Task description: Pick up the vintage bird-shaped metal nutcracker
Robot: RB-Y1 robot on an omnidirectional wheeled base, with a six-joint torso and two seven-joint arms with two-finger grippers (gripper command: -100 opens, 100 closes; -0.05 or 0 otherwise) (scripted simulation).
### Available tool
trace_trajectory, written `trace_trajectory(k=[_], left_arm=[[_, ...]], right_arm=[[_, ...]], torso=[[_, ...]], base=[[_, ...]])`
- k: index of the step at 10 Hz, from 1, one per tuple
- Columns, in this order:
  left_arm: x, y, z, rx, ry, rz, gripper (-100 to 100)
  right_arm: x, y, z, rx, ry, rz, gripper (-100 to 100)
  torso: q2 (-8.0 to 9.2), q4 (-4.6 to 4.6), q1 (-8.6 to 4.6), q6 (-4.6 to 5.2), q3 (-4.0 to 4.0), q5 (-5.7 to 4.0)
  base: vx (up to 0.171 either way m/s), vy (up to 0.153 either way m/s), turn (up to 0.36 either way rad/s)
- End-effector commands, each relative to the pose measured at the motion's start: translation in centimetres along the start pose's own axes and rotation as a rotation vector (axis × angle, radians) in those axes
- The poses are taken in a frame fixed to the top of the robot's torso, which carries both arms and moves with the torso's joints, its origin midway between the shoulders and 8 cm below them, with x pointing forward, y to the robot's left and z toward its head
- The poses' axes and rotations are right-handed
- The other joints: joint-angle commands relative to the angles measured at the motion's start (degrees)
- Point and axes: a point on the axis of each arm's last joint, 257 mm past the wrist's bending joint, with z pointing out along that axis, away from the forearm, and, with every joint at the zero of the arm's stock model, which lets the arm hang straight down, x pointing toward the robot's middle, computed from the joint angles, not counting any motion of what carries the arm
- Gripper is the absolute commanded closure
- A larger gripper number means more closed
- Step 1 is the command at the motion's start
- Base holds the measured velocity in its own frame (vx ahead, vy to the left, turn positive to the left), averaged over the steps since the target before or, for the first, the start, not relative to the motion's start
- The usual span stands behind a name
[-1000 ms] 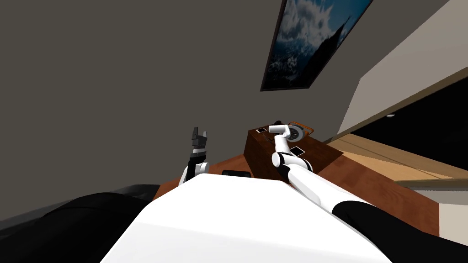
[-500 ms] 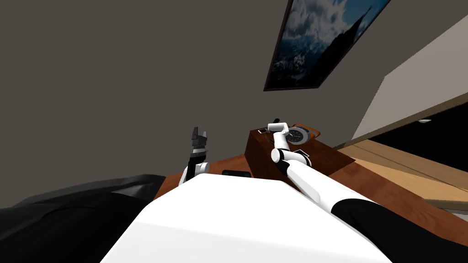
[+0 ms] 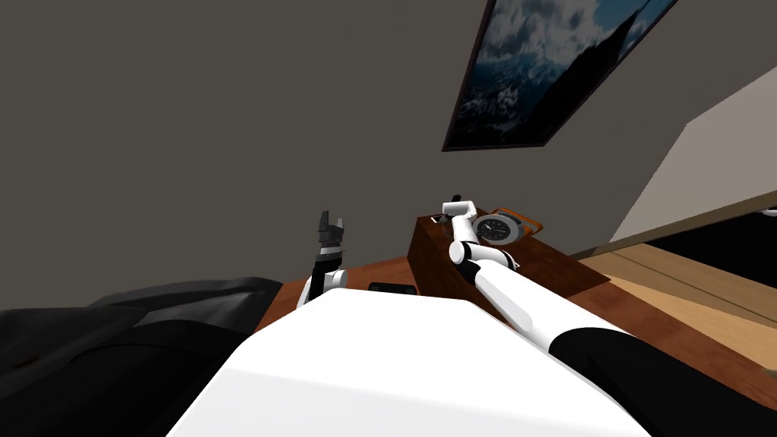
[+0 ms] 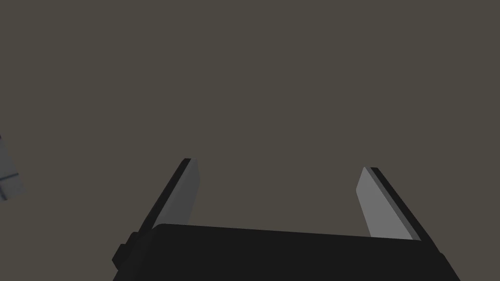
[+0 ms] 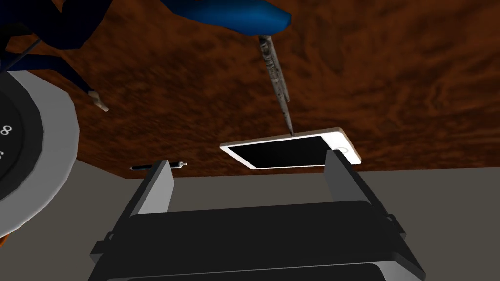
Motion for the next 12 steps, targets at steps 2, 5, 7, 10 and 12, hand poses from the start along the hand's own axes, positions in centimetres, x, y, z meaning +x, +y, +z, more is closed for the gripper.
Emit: trace_trajectory(k=[2, 5, 7, 10, 12], left_arm=[[0.0, 0.0, 0.0, 0.0, 0.0, 0.0, 0], [0.0, 0.0, 0.0, 0.0, 0.0, 0.0, 0], [0.0, 0.0, 0.0, 0.0, 0.0, 0.0, 0], [0.0, 0.0, 0.0, 0.0, 0.0, 0.0, 0], [0.0, 0.0, 0.0, 0.0, 0.0, 0.0, 0]], right_arm=[[1.5, 0.8, -0.2, -0.012, 0.081, -0.056, -100], [3.6, 1.6, -0.4, -0.026, 0.173, -0.116, -100], [4.6, 1.9, -0.4, -0.032, 0.214, -0.14, -100], [7.5, 2.4, -0.1, -0.044, 0.308, -0.185, -100], [7.0, 2.3, -0.2, -0.043, 0.293, -0.179, 0]], torso=[[0.01, 0.01, 0.02, 0.04, 0.01, 0.0], [0.01, 0.01, -0.07, 0.05, 0.01, -0.02], [-0.03, -0.01, -0.12, 0.03, -0.02, -0.03], [0.02, 0.0, -0.04, 0.05, 0.01, -0.02], [-0.04, 0.0, 0.01, 0.06, -0.02, -0.01]], base=[[-0.025, -0.05, 0.107], [-0.02, -0.072, 0.105], [-0.014, -0.076, 0.081], [-0.024, -0.061, 0.048], [-0.004, -0.021, 0.004]])
